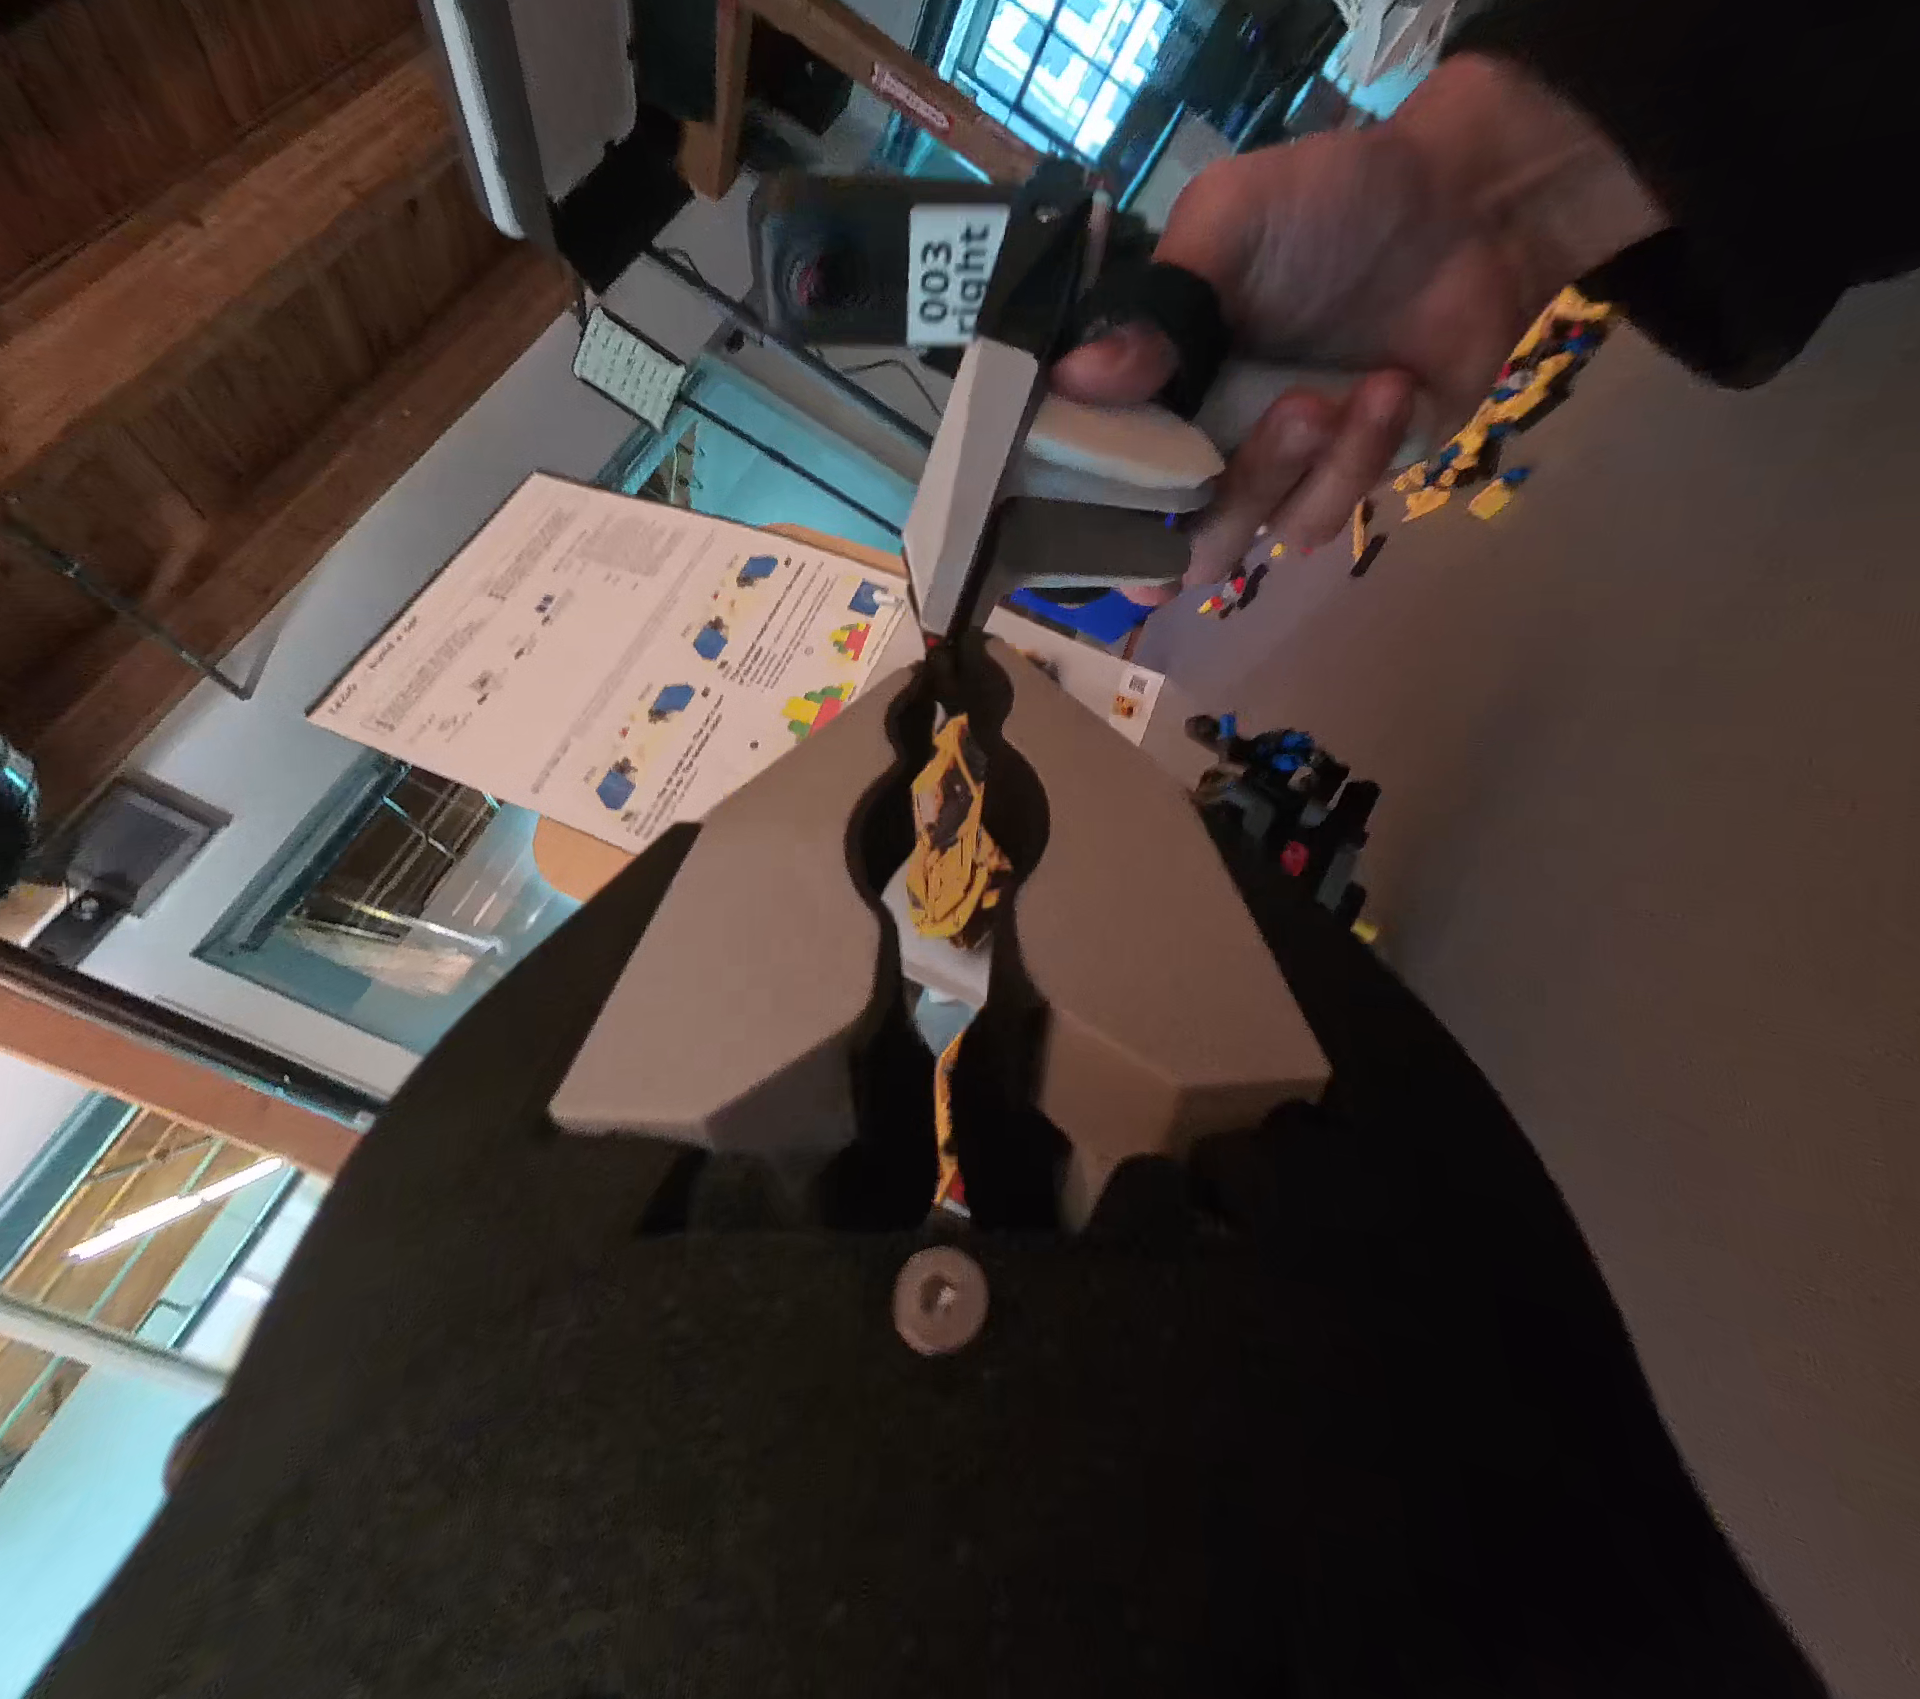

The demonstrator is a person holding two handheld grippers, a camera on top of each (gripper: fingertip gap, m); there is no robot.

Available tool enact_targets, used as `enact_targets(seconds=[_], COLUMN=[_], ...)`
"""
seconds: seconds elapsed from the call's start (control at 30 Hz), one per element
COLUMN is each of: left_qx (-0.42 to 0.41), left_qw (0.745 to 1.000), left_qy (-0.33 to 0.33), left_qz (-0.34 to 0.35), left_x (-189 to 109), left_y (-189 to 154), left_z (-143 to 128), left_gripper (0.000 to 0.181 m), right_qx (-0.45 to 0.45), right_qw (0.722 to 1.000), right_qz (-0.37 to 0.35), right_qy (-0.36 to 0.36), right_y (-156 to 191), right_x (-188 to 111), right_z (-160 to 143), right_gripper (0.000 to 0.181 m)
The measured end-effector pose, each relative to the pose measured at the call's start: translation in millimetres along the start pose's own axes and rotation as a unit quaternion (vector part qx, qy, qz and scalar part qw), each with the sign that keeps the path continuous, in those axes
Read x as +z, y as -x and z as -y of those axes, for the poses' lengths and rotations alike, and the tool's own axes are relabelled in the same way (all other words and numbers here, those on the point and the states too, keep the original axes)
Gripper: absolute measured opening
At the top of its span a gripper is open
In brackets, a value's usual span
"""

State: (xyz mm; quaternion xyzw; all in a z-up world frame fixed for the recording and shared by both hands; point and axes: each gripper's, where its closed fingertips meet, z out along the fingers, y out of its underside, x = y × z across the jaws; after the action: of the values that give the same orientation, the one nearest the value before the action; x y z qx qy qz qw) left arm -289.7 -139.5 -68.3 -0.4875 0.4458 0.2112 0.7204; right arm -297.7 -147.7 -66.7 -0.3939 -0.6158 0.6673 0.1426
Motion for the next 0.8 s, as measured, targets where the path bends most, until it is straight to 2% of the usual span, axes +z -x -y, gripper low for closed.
enact_targets(seconds=[0.1,0.27,0.5,0.53,0.57,0.6,0.63,0.67,0.7,0.73,0.8], left_qx=[0.013,-0.013,-0.055,-0.065,-0.08,-0.095,-0.1,-0.108,-0.126,-0.143,-0.124], left_qw=[0.999,0.998,0.996,0.994,0.989,0.988,0.989,0.99,0.989,0.986,0.99], left_qy=[-0.035,-0.045,-0.051,-0.075,-0.108,-0.112,-0.096,-0.078,-0.075,-0.076,-0.049], left_qz=[-0.014,-0.039,-0.047,-0.051,-0.057,-0.053,-0.043,-0.034,-0.036,-0.04,-0.05], left_x=[-13,-22,-23,-28,-38,-45,-46,-45,-44,-42,-31], left_y=[-14,-24,-22,-21,-18,-15,-14,-12,-10,-10,-21], left_z=[24,25,24,31,42,44,36,24,20,18,9], left_gripper=[0.004,0.003,0.003,0.003,0.002,0.003,0.003,0.003,0.004,0.003,0.004], right_qx=[-0.061,-0.068,-0.056,-0.05,-0.027,-0.024,-0.062,-0.086,-0.088,-0.061,-0.028], right_qw=[0.995,0.992,0.992,0.992,0.989,0.973,0.971,0.979,0.979,0.98,0.992], right_qz=[0.076,0.089,0.1,0.108,0.122,0.12,0.059,-0.011,-0.028,-0.031,-0.09], right_qy=[0.036,0.062,0.052,0.031,-0.083,-0.194,-0.224,-0.187,-0.183,-0.188,-0.081], right_y=[27,30,28,29,28,26,22,13,12,7,-20], right_x=[3,8,7,1,-34,-89,-124,-134,-141,-141,-101], right_z=[-13,-24,-22,-14,24,59,70,62,59,56,24], right_gripper=[0.002,0.002,0.002,0.001,0.0,0.0,0.0,0.0,0.0,0.0,0.0])
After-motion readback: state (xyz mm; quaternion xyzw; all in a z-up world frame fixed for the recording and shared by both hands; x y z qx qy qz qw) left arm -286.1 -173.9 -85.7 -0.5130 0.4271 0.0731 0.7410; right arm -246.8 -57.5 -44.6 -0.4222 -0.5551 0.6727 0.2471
